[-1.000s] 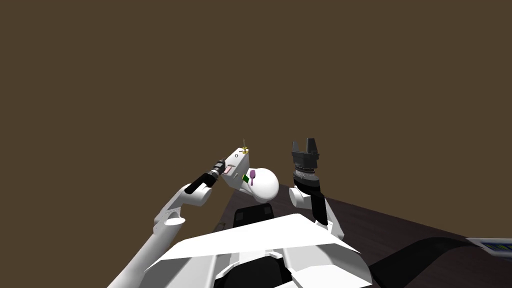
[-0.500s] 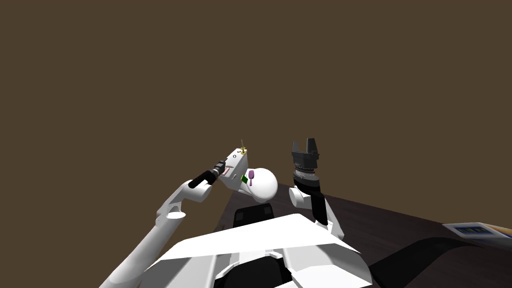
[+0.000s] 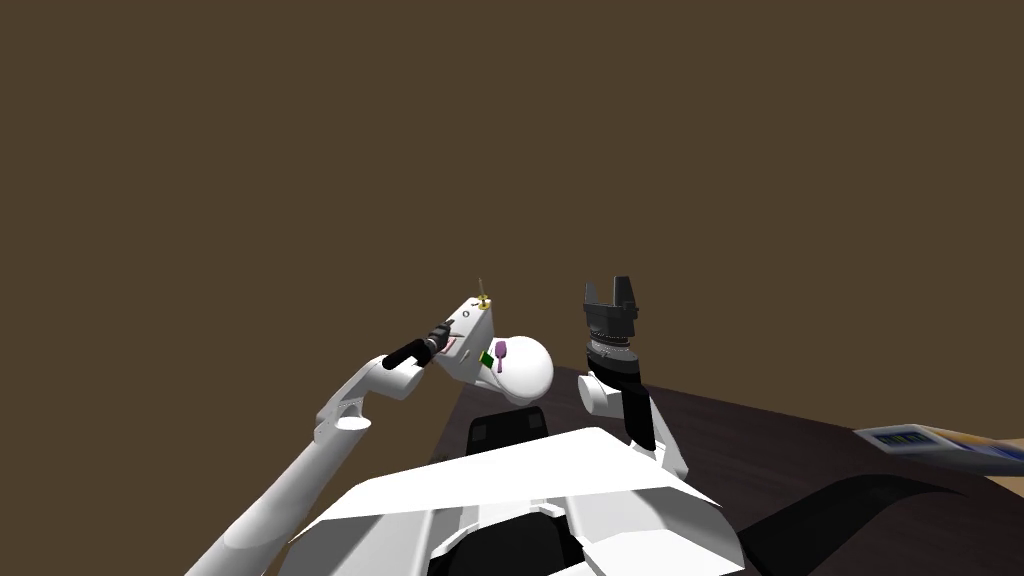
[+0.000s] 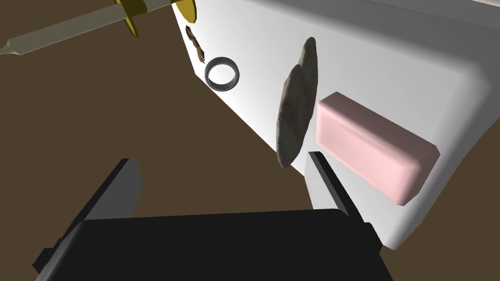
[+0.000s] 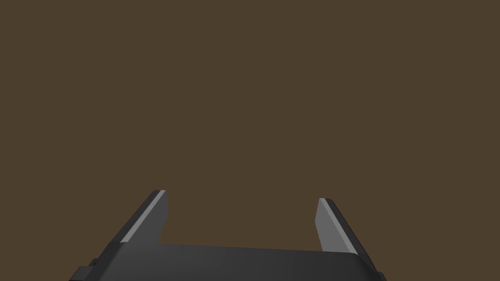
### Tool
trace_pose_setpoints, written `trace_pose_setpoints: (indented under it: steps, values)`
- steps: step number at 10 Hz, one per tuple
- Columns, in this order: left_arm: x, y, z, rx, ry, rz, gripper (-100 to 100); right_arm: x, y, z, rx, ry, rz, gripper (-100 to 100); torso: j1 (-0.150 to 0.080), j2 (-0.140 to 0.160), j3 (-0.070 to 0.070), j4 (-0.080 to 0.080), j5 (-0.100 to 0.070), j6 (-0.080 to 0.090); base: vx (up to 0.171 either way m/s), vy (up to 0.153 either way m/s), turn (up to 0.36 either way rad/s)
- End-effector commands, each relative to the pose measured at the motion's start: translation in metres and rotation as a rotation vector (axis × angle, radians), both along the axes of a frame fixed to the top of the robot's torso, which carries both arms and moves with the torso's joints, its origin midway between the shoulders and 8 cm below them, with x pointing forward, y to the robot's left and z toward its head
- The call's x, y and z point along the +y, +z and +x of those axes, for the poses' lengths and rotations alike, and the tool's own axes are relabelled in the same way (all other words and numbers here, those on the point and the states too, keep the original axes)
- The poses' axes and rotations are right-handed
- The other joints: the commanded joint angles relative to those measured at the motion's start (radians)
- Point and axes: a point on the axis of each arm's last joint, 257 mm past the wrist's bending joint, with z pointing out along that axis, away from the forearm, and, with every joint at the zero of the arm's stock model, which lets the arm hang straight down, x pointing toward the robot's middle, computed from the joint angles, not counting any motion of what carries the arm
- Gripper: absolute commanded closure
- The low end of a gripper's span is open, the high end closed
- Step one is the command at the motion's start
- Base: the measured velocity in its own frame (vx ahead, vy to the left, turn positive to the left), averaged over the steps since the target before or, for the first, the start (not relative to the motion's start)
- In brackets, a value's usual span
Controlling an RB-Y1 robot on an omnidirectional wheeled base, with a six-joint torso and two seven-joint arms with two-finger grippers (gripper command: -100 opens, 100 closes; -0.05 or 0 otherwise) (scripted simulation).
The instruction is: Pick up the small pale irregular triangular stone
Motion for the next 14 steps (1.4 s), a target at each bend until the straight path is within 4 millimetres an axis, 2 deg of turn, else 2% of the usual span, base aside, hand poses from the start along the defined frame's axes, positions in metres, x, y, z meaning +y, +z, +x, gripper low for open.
trace_pose_setpoints:
  steps: [1, 10, 13, 14]
  values:
    - [0.008, -0.008, -0.001, 0.044, 0.009, 0.033, -100, 0.000, 0.000, 0.000, 0.000, 0.000, 0.000, 0, 0.000, 0.000, 0.000, 0.000, 0.000, 0.000, 0.006, 0.000, -0.067]
    - [0.054, -0.038, -0.011, 0.239, 0.071, 0.189, -100, 0.000, 0.000, 0.000, 0.000, 0.000, 0.000, 0, 0.000, 0.000, 0.000, 0.000, 0.000, 0.000, 0.008, 0.001, -0.069]
    - [0.065, -0.046, -0.016, 0.286, 0.088, 0.220, -100, 0.000, 0.000, 0.000, 0.000, 0.000, 0.000, 0, 0.000, 0.000, 0.000, 0.000, 0.000, 0.000, 0.007, 0.000, -0.047]
    - [0.063, -0.044, -0.014, 0.274, 0.084, 0.213, -100, 0.000, 0.000, 0.000, 0.000, 0.000, 0.000, 0, 0.000, 0.000, 0.000, 0.000, 0.000, 0.000, 0.000, 0.000, 0.000]
